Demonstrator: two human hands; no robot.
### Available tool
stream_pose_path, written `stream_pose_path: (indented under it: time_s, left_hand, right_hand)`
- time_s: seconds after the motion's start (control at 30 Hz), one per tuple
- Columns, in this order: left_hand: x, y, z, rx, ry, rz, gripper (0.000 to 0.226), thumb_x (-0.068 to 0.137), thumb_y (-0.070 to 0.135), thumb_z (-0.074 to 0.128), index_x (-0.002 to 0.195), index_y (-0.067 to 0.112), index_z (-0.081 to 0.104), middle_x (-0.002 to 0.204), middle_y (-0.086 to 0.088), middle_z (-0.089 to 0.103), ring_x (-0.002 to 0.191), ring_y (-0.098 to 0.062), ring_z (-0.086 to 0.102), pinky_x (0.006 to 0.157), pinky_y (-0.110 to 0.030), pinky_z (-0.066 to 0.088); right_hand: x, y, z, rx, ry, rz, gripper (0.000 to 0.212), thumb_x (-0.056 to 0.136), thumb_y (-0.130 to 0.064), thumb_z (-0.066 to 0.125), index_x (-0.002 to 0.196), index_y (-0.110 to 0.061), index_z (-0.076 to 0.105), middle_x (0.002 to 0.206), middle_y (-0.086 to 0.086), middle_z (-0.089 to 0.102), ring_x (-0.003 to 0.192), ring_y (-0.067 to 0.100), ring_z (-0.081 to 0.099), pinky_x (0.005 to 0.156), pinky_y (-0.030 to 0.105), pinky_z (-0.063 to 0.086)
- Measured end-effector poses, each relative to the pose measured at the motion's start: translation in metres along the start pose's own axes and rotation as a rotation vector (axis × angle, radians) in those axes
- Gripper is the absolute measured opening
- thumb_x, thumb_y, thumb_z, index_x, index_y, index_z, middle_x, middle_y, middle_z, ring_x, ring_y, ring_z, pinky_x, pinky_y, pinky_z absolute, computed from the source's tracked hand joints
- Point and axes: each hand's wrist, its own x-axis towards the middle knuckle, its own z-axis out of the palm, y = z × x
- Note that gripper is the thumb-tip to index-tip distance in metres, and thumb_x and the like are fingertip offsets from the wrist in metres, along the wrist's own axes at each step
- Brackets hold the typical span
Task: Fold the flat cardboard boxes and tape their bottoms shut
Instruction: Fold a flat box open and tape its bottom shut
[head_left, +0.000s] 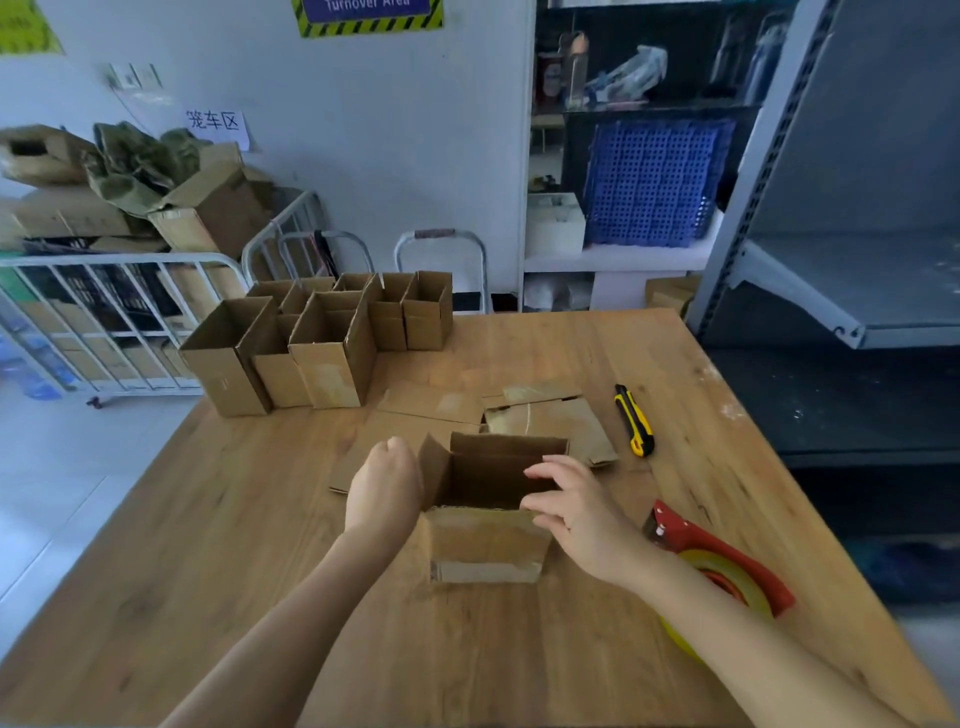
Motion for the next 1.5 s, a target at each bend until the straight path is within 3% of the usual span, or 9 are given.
stream_pose_path:
  time_s: [0.17, 0.27, 0.4, 0.63, 0.8, 0.9, 0.97, 1.17, 1.5]
  left_hand:
    - [0.0, -0.015, 0.006, -0.126, -0.024, -0.004, 0.013, 0.099, 0.022, 0.047, 0.091, 0.013, 0.053, 0.084, 0.004, 0.057, 0.071, -0.013, 0.055, 0.067, -0.03, 0.054]
    - [-0.002, -0.023, 0.007, -0.195, -0.035, -0.016, 0.015, 0.099, 0.025, 0.046, 0.088, 0.017, 0.051, 0.08, 0.003, 0.057, 0.069, -0.013, 0.057, 0.067, -0.035, 0.056]
    - [-0.005, -0.022, 0.01, -0.251, 0.004, 0.041, 0.013, 0.099, 0.024, 0.048, 0.087, 0.018, 0.05, 0.079, 0.004, 0.056, 0.068, -0.011, 0.055, 0.063, -0.03, 0.054]
    - [-0.013, -0.014, 0.013, -0.298, -0.153, 0.328, 0.013, 0.095, 0.035, 0.053, 0.094, 0.026, 0.062, 0.089, 0.015, 0.058, 0.08, -0.002, 0.056, 0.07, -0.017, 0.05]
    - [-0.018, -0.028, 0.013, -0.396, -0.299, 0.375, 0.035, 0.099, 0.046, 0.037, 0.112, 0.031, 0.066, 0.107, 0.022, 0.063, 0.098, 0.011, 0.054, 0.08, -0.008, 0.042]
    - [-0.018, -0.046, 0.015, -0.389, -0.42, 0.417, 0.072, 0.083, 0.077, 0.03, 0.134, 0.032, 0.053, 0.134, 0.029, 0.044, 0.116, 0.024, 0.035, 0.101, -0.011, 0.034]
    - [-0.017, -0.051, 0.014, -0.297, -0.502, 0.45, 0.088, 0.072, 0.088, 0.034, 0.144, 0.037, 0.038, 0.143, 0.032, 0.029, 0.126, 0.019, 0.025, 0.107, -0.019, 0.029]
    - [-0.015, -0.046, 0.022, -0.137, -0.401, 0.507, 0.075, 0.084, 0.037, 0.069, 0.149, 0.031, 0.031, 0.151, 0.025, 0.024, 0.14, 0.003, 0.017, 0.113, -0.018, 0.012]
    - [-0.039, -0.002, 0.042, -0.288, -0.241, 0.202, 0.075, 0.084, 0.027, 0.071, 0.148, 0.013, 0.035, 0.156, 0.006, 0.028, 0.143, -0.01, 0.024, 0.113, -0.02, 0.02]
  right_hand:
    - [-0.005, -0.011, 0.007, 0.017, 0.111, 0.089, 0.033, 0.093, -0.011, 0.063, 0.125, -0.017, 0.065, 0.159, 0.001, 0.022, 0.144, 0.006, 0.006, 0.12, 0.03, 0.014]
    - [-0.007, -0.02, 0.009, 0.082, 0.133, 0.22, 0.064, 0.093, -0.014, 0.062, 0.15, -0.024, 0.033, 0.162, -0.007, -0.003, 0.145, 0.004, -0.002, 0.108, 0.009, 0.005]
    - [-0.01, -0.026, 0.013, 0.197, 0.03, 0.345, 0.088, 0.094, -0.017, 0.061, 0.156, -0.025, -0.001, 0.162, -0.009, 0.008, 0.147, 0.009, 0.016, 0.104, 0.006, 0.013]
    - [-0.021, -0.02, 0.008, 0.132, -0.106, 0.257, 0.072, 0.097, -0.026, 0.053, 0.156, -0.024, 0.011, 0.161, -0.014, 0.01, 0.146, 0.001, 0.009, 0.11, 0.01, 0.008]
    - [-0.025, -0.008, 0.004, 0.066, -0.188, 0.214, 0.075, 0.095, -0.039, 0.054, 0.156, -0.026, 0.012, 0.159, -0.019, 0.006, 0.147, 0.0, 0.005, 0.117, 0.019, 0.013]
    - [-0.026, -0.004, 0.005, 0.027, -0.221, 0.211, 0.081, 0.091, -0.045, 0.058, 0.155, -0.027, 0.012, 0.16, -0.019, 0.003, 0.147, -0.001, 0.001, 0.121, 0.028, 0.015]
    - [-0.026, -0.002, 0.008, 0.025, -0.214, 0.225, 0.084, 0.089, -0.053, 0.059, 0.155, -0.028, 0.014, 0.159, -0.021, 0.003, 0.146, -0.002, 0.0, 0.121, 0.032, 0.016]
    - [-0.026, -0.001, 0.018, 0.084, -0.138, 0.248, 0.078, 0.089, -0.058, 0.057, 0.152, -0.028, 0.025, 0.158, -0.02, 0.012, 0.145, -0.004, 0.004, 0.121, 0.036, 0.018]
    - [-0.031, 0.007, 0.021, 0.381, 0.008, 0.334, 0.067, 0.081, -0.047, 0.072, 0.139, -0.022, 0.051, 0.147, -0.019, 0.038, 0.139, -0.009, 0.022, 0.117, 0.028, 0.025]
